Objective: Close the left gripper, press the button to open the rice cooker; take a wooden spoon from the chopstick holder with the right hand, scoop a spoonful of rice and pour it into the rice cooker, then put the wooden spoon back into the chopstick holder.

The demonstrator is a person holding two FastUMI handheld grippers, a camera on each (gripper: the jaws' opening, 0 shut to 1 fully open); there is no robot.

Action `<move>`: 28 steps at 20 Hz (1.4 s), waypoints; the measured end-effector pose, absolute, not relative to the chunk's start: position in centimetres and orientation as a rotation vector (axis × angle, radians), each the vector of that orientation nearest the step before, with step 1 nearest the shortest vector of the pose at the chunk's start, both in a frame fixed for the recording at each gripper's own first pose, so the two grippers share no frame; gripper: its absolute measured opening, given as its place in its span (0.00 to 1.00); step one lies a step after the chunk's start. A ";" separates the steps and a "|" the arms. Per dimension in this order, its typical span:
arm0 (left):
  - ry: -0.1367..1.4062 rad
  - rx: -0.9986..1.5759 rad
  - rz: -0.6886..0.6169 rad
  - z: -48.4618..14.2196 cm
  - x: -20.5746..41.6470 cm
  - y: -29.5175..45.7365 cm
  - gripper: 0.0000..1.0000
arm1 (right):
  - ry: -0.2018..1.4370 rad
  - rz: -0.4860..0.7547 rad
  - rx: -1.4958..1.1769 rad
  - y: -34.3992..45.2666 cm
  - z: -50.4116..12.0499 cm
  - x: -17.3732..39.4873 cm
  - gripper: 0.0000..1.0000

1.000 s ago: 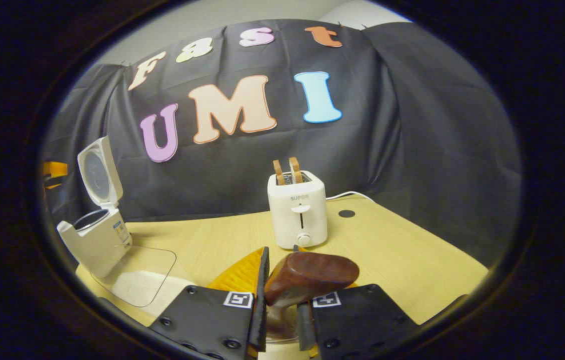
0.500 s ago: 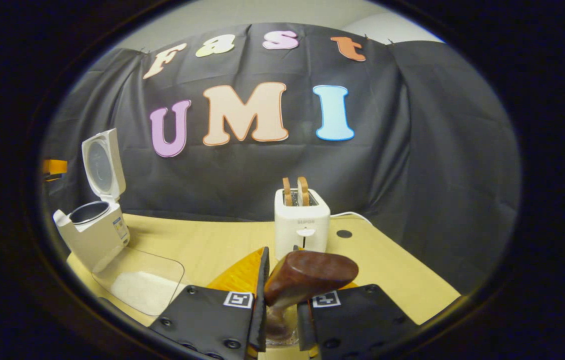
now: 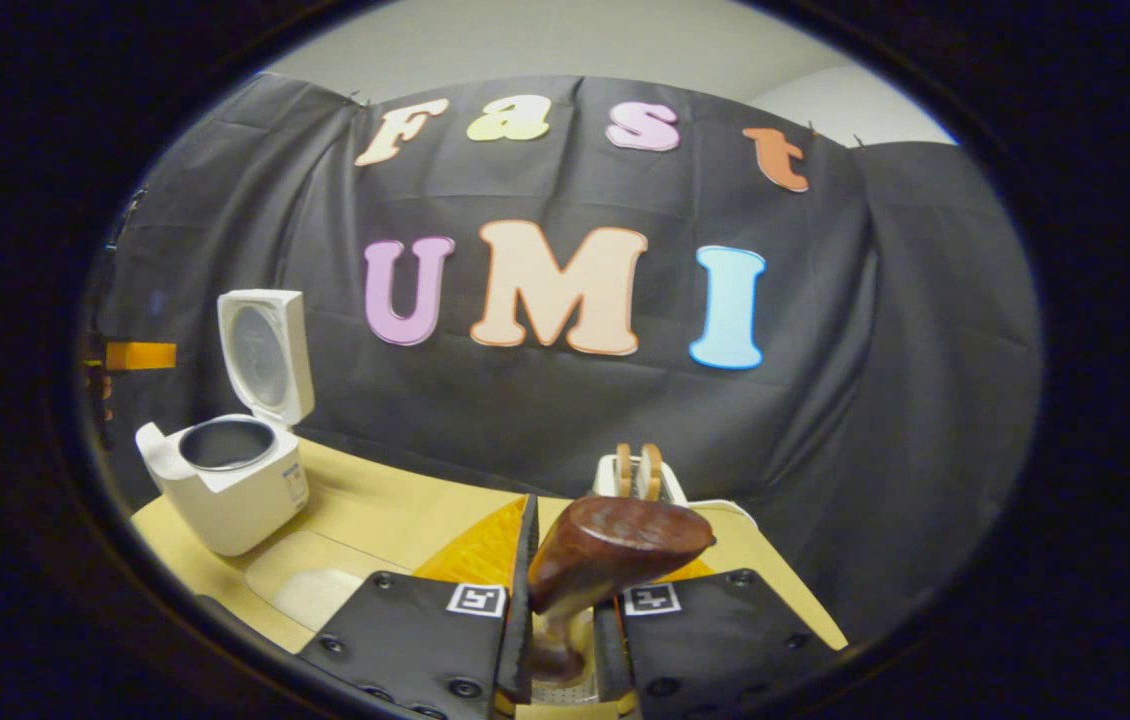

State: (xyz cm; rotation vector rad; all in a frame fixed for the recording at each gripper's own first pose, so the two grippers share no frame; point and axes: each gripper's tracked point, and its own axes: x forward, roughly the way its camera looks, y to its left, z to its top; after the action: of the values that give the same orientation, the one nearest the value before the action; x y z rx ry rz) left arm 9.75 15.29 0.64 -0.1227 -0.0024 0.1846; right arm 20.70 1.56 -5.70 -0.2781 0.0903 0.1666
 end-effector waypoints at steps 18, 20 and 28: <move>0.065 -0.106 0.179 -2.7 4.2 20.5 0.90 | 0.296 0.436 -0.445 21.2 -22.2 19.5 0.29; 0.062 -0.117 0.171 -2.6 3.8 21.0 0.90 | 0.325 0.425 -0.442 21.4 -23.7 19.2 0.29; 0.069 -0.128 0.153 -3.2 3.1 22.2 0.90 | 0.445 0.383 -0.171 22.9 -25.2 18.0 0.28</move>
State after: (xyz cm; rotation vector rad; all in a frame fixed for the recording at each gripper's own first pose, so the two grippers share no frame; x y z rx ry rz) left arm 3.06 22.23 -3.18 -0.1275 0.0694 0.1528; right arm 18.03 22.90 -25.21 -0.1709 0.4453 0.3827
